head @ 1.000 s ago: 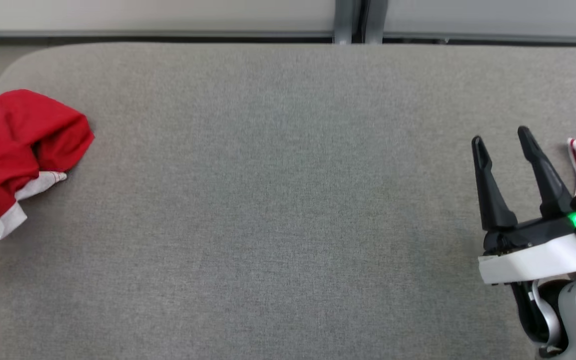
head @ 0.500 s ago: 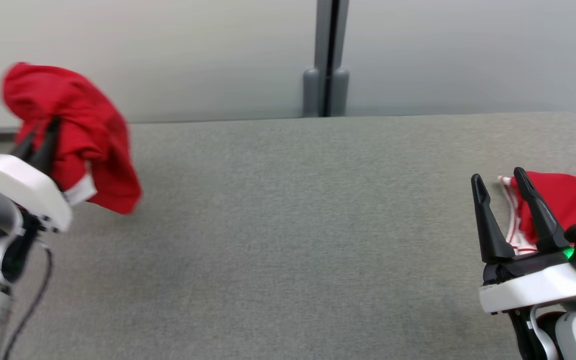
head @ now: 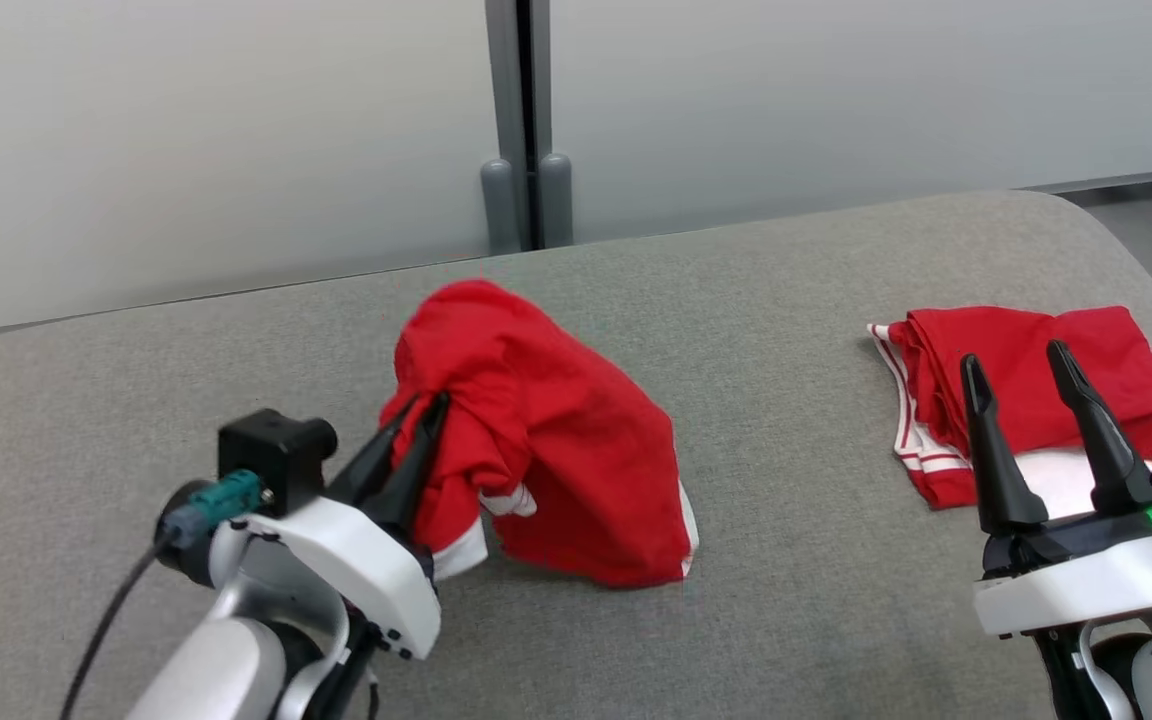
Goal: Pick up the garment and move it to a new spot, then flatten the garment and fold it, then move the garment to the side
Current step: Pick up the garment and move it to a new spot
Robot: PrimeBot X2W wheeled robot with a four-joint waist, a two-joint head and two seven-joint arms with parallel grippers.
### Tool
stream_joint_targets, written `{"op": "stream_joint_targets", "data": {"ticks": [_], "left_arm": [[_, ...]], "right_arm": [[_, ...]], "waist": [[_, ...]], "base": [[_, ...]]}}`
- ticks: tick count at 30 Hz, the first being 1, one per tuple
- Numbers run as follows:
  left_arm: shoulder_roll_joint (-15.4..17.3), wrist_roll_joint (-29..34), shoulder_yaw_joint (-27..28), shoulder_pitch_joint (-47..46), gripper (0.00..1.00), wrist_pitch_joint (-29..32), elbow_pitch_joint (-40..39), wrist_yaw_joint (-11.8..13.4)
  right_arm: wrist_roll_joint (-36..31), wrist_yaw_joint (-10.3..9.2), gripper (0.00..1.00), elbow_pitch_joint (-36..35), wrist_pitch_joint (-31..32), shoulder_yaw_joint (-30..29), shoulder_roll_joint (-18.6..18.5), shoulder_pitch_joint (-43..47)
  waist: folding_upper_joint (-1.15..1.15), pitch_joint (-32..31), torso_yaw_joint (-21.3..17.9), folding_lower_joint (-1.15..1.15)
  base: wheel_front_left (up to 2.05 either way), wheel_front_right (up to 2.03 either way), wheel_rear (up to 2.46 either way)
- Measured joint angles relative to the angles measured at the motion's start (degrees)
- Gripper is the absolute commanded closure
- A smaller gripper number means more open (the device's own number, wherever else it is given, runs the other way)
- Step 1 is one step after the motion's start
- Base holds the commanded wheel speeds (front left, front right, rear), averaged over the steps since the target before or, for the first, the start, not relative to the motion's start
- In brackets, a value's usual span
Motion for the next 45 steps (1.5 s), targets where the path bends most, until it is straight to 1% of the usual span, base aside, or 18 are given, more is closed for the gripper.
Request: {"op": "stream_joint_targets", "data": {"ticks": [4,6,10,11,12,13,16,19,22,25,29,34,35,36,37,38,41,45], "left_arm": [[-2.97,1.51,-3.38,1.54,1.0,-3.03,5.36,-0.13],[-4.87,1.49,-4.92,1.7,1.0,-4.7,9.17,-1.11],[-7.0,3.44,-7.81,0.92,1.0,-7.55,18.28,-2.55],[-7.57,3.45,-8.22,0.69,0.98,-8.32,20.38,-3.01],[-8.04,3.7,-8.65,0.4,0.41,-8.76,22.49,-3.26],[-8.38,4.07,-9.31,-0.09,0.0,-8.77,24.58,-3.77],[-9.4,4.09,-9.67,-1.04,0.0,-10.36,28.39,-4.98],[-9.31,4.11,-9.32,-1.93,0.0,-12.25,29.4,-5.04],[-8.06,4.45,-8.45,-2.47,0.0,-13.51,27.99,-4.69],[-5.97,4.7,-7.44,-2.37,0.0,-13.86,24.43,-3.93],[-2.79,4.64,-4.55,-0.7,0.0,-14.23,17.52,-1.52],[1.11,4.44,-0.29,3.07,0.0,-14.33,8.17,3.13],[2.19,4.21,1.75,4.88,0.0,-15.7,4.71,4.39],[2.63,3.9,2.82,6.04,0.0,-16.66,3.2,5.19],[2.63,3.9,2.82,6.04,0.0,-16.66,3.2,5.19],[3.35,3.74,4.67,8.67,0.0,-18.34,1.08,6.77],[3.9,3.21,6.75,12.67,0.0,-20.4,-0.54,8.46],[4.14,1.66,8.57,16.26,0.0,-21.81,-1.32,9.43]], "right_arm": [[0.24,0.0,0.0,-0.24,0.18,0.05,0.02,0.1],[0.33,0.0,0.0,-0.18,0.15,0.07,0.15,0.09],[0.33,0.0,0.0,0.18,-0.13,0.4,0.37,0.04],[0.33,0.0,0.0,0.34,-0.13,0.42,0.47,0.04],[0.33,0.0,0.0,0.48,-0.13,0.47,0.52,0.03],[0.33,0.0,0.0,0.6,-0.13,0.58,0.55,-0.01],[0.32,0.0,0.0,1.14,-0.13,0.53,0.68,-0.1],[0.32,0.0,0.0,1.46,-0.12,0.35,0.75,0.07],[0.31,0.0,0.0,1.62,-0.12,0.18,0.84,0.49],[0.31,0.0,0.0,1.59,-0.11,-0.04,0.85,1.0],[0.31,0.0,0.0,1.46,0.09,-0.29,0.87,1.83],[0.3,0.0,0.0,0.97,0.24,-0.85,0.91,3.25],[0.3,0.0,0.0,0.86,0.24,-0.92,0.96,3.67],[0.3,0.0,0.0,0.85,0.23,-0.88,0.99,3.85],[0.3,0.0,0.0,0.85,0.23,-0.88,0.99,3.85],[0.32,0.0,0.0,0.85,0.19,-1.21,1.01,4.22],[0.33,0.0,0.0,0.71,-0.62,-2.14,1.13,5.92],[0.33,0.0,0.0,0.67,-1.01,-2.27,1.47,8.02]], "waist": [[0.0,1.06,-2.09,0.0],[0.0,1.86,-2.88,0.0],[0.0,3.22,-4.04,0.0],[0.0,3.45,-4.22,0.0],[0.0,3.63,-4.34,0.0],[0.0,3.75,-4.41,0.0],[0.0,3.7,-4.18,0.0],[0.0,3.37,-3.45,0.0],[0.0,2.77,-2.43,0.0],[0.0,2.03,-1.21,0.0],[0.0,0.97,0.46,0.0],[0.0,-0.07,2.45,0.0],[0.0,-0.35,2.98,0.0],[0.0,-0.48,3.12,0.0],[0.0,-0.48,3.12,0.0],[0.0,-0.63,3.32,0.0],[0.0,-0.94,3.94,0.0],[0.0,-1.01,4.21,0.0]], "base": [[0.0,0.0,0.0],[0.0,0.0,0.0],[0.0,0.0,0.0],[0.0,0.0,0.0],[0.0,0.0,0.0],[0.0,0.0,0.0],[0.0,0.0,0.0],[0.0,0.0,0.0],[0.0,0.0,0.0],[0.0,0.0,0.0],[0.0,0.0,0.0],[0.0,0.0,0.0],[0.0,0.0,0.0],[0.0,0.0,0.0],[0.0,0.0,0.0],[0.0,0.0,0.0],[0.0,0.0,0.0],[0.0,0.0,0.0]]}}
